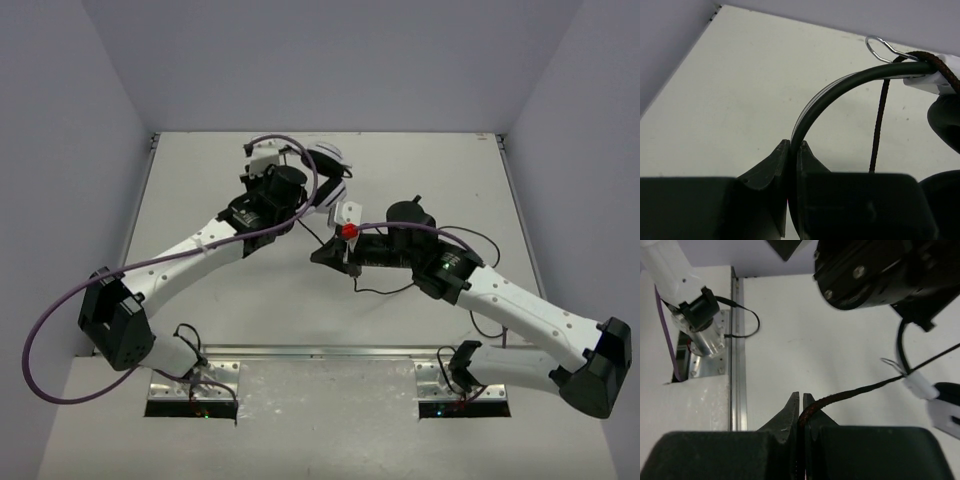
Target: Wrap the headphones
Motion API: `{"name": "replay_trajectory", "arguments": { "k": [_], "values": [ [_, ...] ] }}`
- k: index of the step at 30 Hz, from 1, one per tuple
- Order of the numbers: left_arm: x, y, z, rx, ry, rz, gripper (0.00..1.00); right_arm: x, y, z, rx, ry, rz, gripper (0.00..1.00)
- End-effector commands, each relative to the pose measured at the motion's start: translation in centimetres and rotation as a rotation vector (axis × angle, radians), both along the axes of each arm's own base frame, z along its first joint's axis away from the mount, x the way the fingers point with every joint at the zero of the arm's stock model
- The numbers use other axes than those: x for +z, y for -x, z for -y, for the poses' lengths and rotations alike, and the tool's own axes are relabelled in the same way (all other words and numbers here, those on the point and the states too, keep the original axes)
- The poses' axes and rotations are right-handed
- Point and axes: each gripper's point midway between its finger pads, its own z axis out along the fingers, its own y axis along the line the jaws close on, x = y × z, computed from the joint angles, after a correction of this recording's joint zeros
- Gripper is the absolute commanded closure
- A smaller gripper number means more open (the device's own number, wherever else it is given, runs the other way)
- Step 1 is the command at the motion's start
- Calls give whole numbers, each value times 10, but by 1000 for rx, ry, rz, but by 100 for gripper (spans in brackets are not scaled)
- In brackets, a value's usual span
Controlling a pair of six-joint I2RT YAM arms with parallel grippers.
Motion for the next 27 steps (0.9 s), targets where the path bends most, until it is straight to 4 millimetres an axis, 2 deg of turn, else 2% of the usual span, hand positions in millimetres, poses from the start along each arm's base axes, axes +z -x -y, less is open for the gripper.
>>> {"name": "replay_trajectory", "arguments": {
  "k": [1, 2, 4, 5, 6, 7, 8, 10, 11, 13, 14, 16, 17, 18, 21, 22, 23, 26, 27],
  "values": [
    [-12, 5, 4, -18, 129, 77, 100, 6, -10, 15, -31, 163, 118, 98],
    [-29, 7, 8, -74, 107, 48, 100, 6, -13, 21, -42, 221, 114, 98],
    [-49, 11, 26, -208, 113, -8, 100, 8, -20, 27, -69, 276, 146, 99],
    [-54, 15, 32, -266, 102, -26, 100, 7, -31, 34, -116, 315, 189, 99],
    [-75, 21, 35, -314, 88, -67, 100, 11, -35, 39, -137, 335, 208, 99],
    [-82, 26, 50, -402, 113, -80, 100, 14, -42, 44, -168, 362, 249, 99],
    [-99, 35, 51, -456, 94, -106, 100, 18, -45, 47, -179, 375, 271, 99],
    [-102, 45, 69, -572, 114, -86, 100, 21, -50, 50, -179, 406, 321, 99],
    [-118, 54, 68, -595, 108, -110, 100, 23, -50, 52, -170, 425, 331, 99],
    [-120, 60, 73, -629, 120, -102, 100, 20, -58, 54, -177, 474, 361, 99],
    [-127, 65, 72, -642, 109, -116, 100, 21, -67, 61, -224, 514, 384, 99],
    [-126, 74, 82, -695, 109, -112, 100, 19, -82, 67, -284, 560, 429, 99],
    [-127, 79, 87, -721, 93, -114, 100, 24, -96, 73, -361, 568, 470, 99],
    [-127, 88, 100, -767, 80, -117, 100, 28, -101, 73, -388, 559, 492, 98],
    [-128, 104, 116, -825, 38, -124, 100, 51, -120, 75, -501, 508, 574, 98],
    [-125, 108, 118, -840, 36, -116, 100, 53, -126, 76, -520, 517, 598, 98],
    [-125, 112, 118, -849, 36, -113, 100, 64, -133, 76, -565, 501, 628, 98],
    [-112, 129, 124, -903, 42, -67, 100, 72, -156, 88, -651, 533, 628, 96],
    [-108, 134, 126, -912, 42, -54, 100, 72, -166, 98, -678, 544, 611, 97]
  ]
}}
